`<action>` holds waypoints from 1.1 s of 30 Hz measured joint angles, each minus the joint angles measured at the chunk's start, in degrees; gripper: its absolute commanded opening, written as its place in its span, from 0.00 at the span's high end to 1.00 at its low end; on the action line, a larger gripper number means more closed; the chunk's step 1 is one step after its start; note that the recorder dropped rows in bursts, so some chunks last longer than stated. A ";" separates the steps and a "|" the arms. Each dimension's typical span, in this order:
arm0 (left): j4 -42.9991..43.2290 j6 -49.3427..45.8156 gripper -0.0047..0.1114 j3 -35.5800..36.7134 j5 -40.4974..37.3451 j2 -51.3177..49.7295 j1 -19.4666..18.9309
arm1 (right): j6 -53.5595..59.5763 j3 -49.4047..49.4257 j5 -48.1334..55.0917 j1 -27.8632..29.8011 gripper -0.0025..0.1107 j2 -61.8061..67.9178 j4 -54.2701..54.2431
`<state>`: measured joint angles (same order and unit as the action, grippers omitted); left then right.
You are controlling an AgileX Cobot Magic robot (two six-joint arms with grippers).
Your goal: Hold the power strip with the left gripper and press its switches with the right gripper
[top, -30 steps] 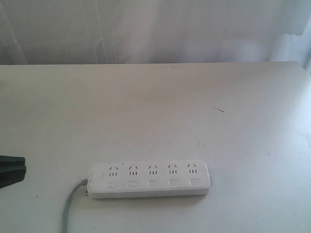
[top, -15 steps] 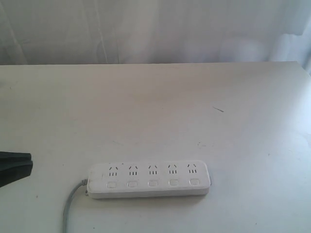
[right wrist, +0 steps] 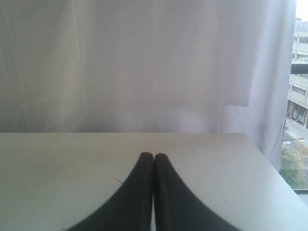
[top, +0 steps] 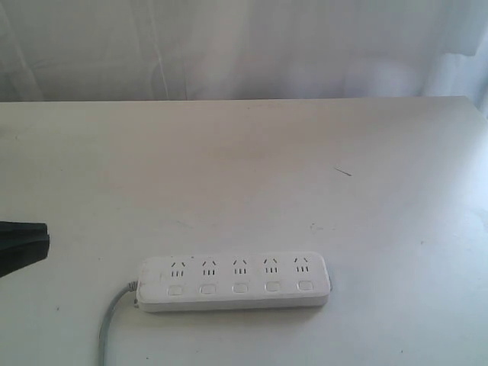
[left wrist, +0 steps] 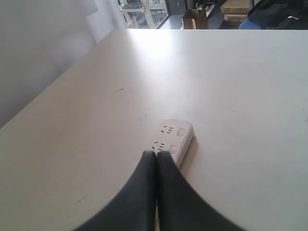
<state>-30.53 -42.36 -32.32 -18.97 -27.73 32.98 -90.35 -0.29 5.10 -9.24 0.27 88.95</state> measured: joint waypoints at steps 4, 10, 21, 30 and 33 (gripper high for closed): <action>2.09 0.00 0.96 0.00 0.59 0.00 0.00 | 0.00 0.00 0.00 0.00 0.98 0.00 0.00; 4.68 0.00 0.96 0.00 1.08 0.00 0.00 | 0.00 0.00 0.00 0.00 0.98 0.00 0.00; -2.98 5.70 0.96 5.93 5.45 4.23 -10.11 | 0.00 0.00 -0.12 0.00 0.98 0.00 0.00; -15.93 5.74 0.96 17.90 10.37 15.31 -21.12 | 0.00 0.00 -0.12 0.00 0.98 0.00 0.00; -21.18 5.74 0.96 20.26 10.79 19.37 -23.92 | 0.00 0.00 -0.12 0.00 0.98 0.00 0.00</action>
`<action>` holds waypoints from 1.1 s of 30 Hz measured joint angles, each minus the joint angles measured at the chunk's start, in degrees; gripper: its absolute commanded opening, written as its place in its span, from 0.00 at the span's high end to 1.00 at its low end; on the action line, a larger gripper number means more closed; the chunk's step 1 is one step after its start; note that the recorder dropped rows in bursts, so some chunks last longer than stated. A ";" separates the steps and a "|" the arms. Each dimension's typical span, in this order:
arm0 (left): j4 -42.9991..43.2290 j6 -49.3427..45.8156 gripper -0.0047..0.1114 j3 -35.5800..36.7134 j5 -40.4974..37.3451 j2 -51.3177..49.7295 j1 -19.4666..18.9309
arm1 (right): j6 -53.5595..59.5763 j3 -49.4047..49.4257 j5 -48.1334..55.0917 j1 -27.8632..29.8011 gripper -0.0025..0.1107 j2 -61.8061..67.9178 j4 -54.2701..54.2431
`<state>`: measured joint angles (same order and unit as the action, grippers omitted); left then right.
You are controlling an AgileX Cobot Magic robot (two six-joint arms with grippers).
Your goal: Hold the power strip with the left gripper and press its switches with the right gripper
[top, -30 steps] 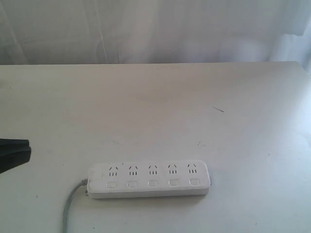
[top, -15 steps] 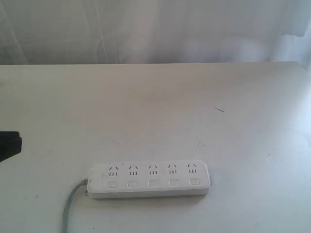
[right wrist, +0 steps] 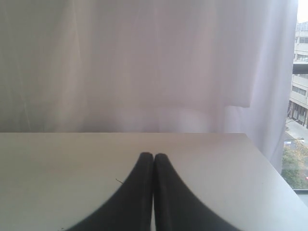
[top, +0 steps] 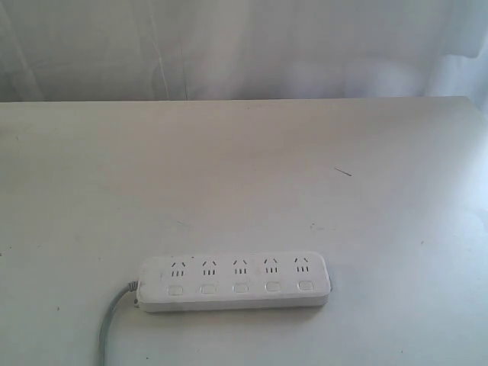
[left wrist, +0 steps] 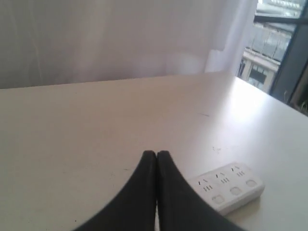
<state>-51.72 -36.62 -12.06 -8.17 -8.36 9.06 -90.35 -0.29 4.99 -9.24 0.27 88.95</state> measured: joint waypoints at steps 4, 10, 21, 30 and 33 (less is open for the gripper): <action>-2.39 0.11 0.96 2.71 0.32 3.69 -3.29 | 0.00 0.00 0.00 0.00 0.98 0.00 0.00; -2.79 -2.60 0.96 8.20 1.81 5.13 -4.98 | 0.00 0.00 0.00 0.00 0.98 0.00 0.00; -1.00 -15.32 0.96 11.85 6.14 5.42 -6.44 | 0.00 0.00 0.00 0.00 0.98 0.00 0.00; -0.72 -17.37 0.96 11.85 0.67 5.42 -9.15 | 0.00 0.00 0.00 0.00 0.98 0.00 0.00; -1.85 -17.46 0.96 11.85 0.04 5.42 -9.36 | 0.00 0.00 0.00 0.00 0.98 0.00 0.00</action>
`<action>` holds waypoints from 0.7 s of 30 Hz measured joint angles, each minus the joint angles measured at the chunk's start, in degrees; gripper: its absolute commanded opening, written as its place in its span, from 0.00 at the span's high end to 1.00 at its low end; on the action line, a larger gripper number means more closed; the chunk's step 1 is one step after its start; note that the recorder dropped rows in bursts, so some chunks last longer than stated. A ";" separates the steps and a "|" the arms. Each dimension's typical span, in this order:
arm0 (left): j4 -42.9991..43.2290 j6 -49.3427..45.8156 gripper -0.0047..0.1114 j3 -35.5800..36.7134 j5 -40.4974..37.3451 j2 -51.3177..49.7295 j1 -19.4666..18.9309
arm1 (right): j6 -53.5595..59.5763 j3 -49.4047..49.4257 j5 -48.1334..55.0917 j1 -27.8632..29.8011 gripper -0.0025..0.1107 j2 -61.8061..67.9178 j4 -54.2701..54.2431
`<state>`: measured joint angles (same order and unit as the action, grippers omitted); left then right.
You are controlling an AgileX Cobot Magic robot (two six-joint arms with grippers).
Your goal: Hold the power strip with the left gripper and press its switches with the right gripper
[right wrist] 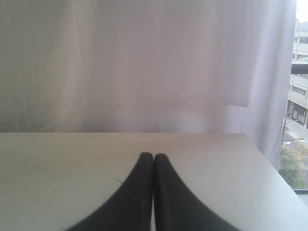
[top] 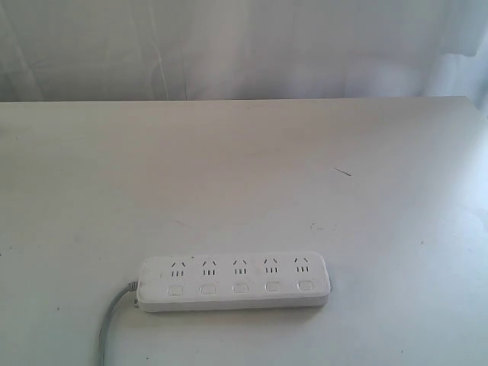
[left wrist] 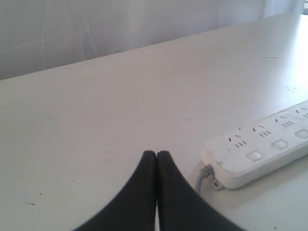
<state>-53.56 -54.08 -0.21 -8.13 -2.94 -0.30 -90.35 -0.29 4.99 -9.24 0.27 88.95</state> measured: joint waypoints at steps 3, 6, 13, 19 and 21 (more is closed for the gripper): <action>-1.17 0.00 0.96 0.00 -0.64 0.00 0.00 | 0.00 0.00 0.00 0.00 0.98 0.00 0.00; -1.51 -0.11 0.96 0.00 -1.18 0.00 0.00 | 0.00 0.00 0.00 0.00 0.98 0.00 0.00; -2.22 -0.39 0.96 0.00 0.56 0.00 0.00 | 0.00 0.00 0.00 0.00 0.98 0.00 0.00; -4.50 -0.39 0.96 0.00 4.44 0.00 -0.12 | 0.00 0.00 0.00 0.00 0.98 0.00 0.00; -4.73 -0.39 0.96 0.00 4.00 0.00 -0.12 | 0.00 0.00 0.00 0.00 0.98 0.00 0.00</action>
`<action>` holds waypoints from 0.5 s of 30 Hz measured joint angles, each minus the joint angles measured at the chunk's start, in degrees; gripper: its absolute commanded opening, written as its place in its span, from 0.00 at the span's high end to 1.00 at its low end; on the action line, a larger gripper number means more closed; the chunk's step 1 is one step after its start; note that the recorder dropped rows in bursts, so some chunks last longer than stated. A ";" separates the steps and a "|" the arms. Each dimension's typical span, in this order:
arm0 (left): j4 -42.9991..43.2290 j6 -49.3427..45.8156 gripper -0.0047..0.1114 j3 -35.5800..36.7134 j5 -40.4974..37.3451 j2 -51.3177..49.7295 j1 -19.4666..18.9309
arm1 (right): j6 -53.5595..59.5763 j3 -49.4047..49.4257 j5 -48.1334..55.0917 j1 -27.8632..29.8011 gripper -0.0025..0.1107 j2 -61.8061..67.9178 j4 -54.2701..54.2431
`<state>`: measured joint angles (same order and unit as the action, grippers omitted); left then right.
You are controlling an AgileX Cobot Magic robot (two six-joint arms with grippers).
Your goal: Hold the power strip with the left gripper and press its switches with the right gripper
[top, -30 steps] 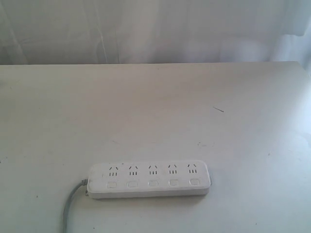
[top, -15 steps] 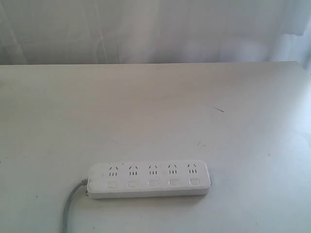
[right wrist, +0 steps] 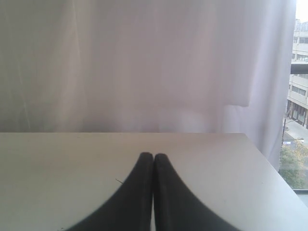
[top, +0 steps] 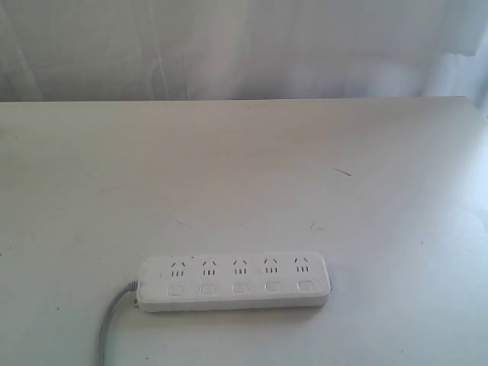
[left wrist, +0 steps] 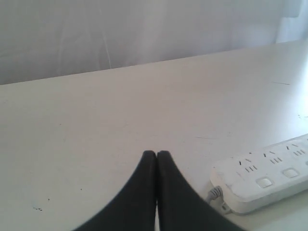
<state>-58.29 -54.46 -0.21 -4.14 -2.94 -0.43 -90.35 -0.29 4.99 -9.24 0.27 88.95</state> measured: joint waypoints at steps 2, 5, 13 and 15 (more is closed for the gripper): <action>-0.14 0.00 0.96 0.00 -0.39 0.00 -0.12 | 0.00 0.00 0.00 0.00 0.98 0.00 0.00; -0.14 0.20 0.96 0.00 -0.64 0.00 -0.12 | 0.00 0.00 0.00 0.00 0.98 0.00 -0.10; 10.97 15.09 0.96 0.00 0.33 0.00 -0.12 | 0.00 0.00 0.00 0.00 0.98 0.00 -0.10; 17.39 23.17 0.96 0.00 1.12 0.00 -0.12 | 0.00 0.00 0.00 0.00 0.98 0.00 -0.10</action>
<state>-40.90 -31.29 -0.21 -3.02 -2.94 -0.54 -90.35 -0.29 4.99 -9.24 0.27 88.85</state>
